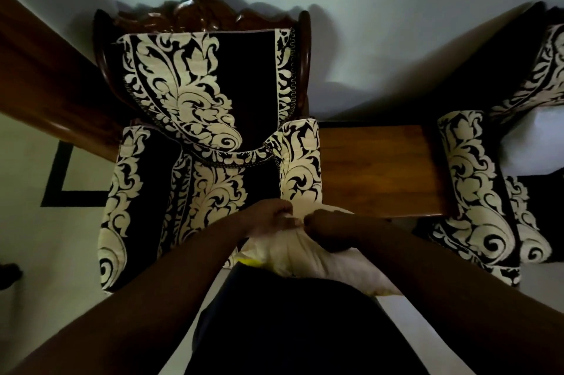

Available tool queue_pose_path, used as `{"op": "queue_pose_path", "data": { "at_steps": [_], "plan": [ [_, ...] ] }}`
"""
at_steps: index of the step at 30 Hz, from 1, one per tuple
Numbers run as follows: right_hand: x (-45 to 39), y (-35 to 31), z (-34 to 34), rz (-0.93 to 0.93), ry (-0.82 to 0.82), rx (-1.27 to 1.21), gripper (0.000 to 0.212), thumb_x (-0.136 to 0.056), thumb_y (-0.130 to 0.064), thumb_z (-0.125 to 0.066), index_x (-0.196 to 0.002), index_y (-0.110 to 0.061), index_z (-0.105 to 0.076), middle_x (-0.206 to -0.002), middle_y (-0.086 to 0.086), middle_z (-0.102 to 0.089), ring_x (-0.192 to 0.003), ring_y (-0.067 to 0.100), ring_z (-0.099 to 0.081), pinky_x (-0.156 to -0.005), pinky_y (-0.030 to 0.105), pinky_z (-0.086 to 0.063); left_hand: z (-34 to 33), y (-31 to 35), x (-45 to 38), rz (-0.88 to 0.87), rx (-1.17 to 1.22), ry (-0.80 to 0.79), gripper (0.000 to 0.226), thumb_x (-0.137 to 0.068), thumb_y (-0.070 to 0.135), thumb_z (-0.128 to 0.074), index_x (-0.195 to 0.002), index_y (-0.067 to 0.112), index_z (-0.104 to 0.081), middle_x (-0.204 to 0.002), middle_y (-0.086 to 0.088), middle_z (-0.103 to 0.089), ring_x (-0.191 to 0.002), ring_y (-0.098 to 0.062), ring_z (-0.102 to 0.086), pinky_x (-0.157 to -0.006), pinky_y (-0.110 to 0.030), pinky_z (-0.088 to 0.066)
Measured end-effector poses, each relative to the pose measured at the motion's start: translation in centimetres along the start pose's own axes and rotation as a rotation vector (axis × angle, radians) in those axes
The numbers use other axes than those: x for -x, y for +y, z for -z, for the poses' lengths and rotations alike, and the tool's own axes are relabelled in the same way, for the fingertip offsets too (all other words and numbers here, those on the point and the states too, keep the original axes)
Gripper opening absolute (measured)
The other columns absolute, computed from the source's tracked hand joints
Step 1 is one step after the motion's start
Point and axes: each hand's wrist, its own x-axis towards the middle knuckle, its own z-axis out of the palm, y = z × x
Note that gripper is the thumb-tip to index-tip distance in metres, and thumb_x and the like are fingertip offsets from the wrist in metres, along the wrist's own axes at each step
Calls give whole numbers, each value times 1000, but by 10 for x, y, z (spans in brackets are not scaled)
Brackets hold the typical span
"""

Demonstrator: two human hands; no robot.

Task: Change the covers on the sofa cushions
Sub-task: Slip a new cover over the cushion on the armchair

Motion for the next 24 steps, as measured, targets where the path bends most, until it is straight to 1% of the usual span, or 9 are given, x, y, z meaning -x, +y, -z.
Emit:
{"op": "queue_pose_path", "data": {
  "at_steps": [2, 4, 6, 8, 12, 16, 18, 21, 24],
  "plan": [
    [-1, 13, 1, -10, 119, -220, 24, -100, -21, -54, -114, -11, -71, -111, 12, -65, -92, 26, -59, -80, 30, -50, 5, -16, 3, 6, -174, 8, 31, -94, 51, -64, -89, 21, -59, -85, 2, -57, -79, -14, -54, -69, -27, -40],
    [7, 11, 9, -10, 220, -415, 29, -99, -22, -61, -126, -24, -69, -117, 0, -64, -98, 12, -57, -87, 25, -47, 11, -33, 12, 48, -230, 37, 41, -92, 63, -58, -87, 23, -57, -83, 0, -56, -76, -14, -53, -64, -28, -37],
    [10, 11, 6, -27, 228, -480, 29, -100, -23, -61, -128, -25, -69, -126, -4, -64, -107, 5, -56, -97, 25, -47, 13, -52, 23, 118, -137, 96, 45, -87, 71, -55, -82, 26, -55, -77, 3, -54, -69, -10, -54, -60, -28, -39],
    [14, 11, -5, -99, 188, -562, 28, -101, -35, -60, -123, -23, -71, -128, -3, -65, -111, 9, -58, -101, 31, -47, 10, -62, 30, 167, 56, 160, 40, -91, 61, -61, -86, 22, -61, -76, 4, -54, -63, -7, -55, -56, -25, -44],
    [33, 14, -14, -156, 298, -408, 46, -91, -63, -59, -125, -34, -66, -129, -10, -58, -113, 7, -52, -96, 29, -47, 6, -57, 35, 219, 177, 192, 31, -99, 49, -56, -90, 20, -59, -78, 1, -56, -66, -9, -53, -55, -19, -43],
    [58, 16, -21, -292, 351, -250, 32, -96, -58, -55, -118, -35, -62, -112, -11, -57, -95, 5, -50, -78, 25, -45, 12, -62, 27, 119, -207, 300, 49, -93, 69, -42, -88, 22, -56, -84, 3, -55, -74, -15, -55, -63, -31, -42],
    [64, 17, -23, -261, 326, -264, 26, -100, -52, -53, -109, -30, -64, -101, -12, -57, -84, -1, -47, -70, 19, -39, 12, -58, 22, -22, -166, 367, 45, -95, 58, -46, -91, 16, -60, -95, 1, -52, -85, -15, -53, -69, -28, -41],
    [69, 25, -21, -301, 369, -634, 22, -104, -43, -49, -102, -27, -65, -97, -10, -61, -86, 0, -54, -73, 23, -42, 10, -40, 20, 20, 29, 352, 24, -104, 37, -51, -100, 14, -60, -90, -10, -61, -77, -15, -55, -64, -28, -41],
    [68, 38, -24, -417, 362, -866, 27, -104, -45, -47, -101, -25, -65, -100, 4, -65, -94, 18, -62, -86, 39, -53, 3, -37, 13, 144, 2, 339, 31, -105, 44, -45, -101, 16, -58, -88, -9, -64, -78, -21, -61, -67, -35, -49]
  ]
}}
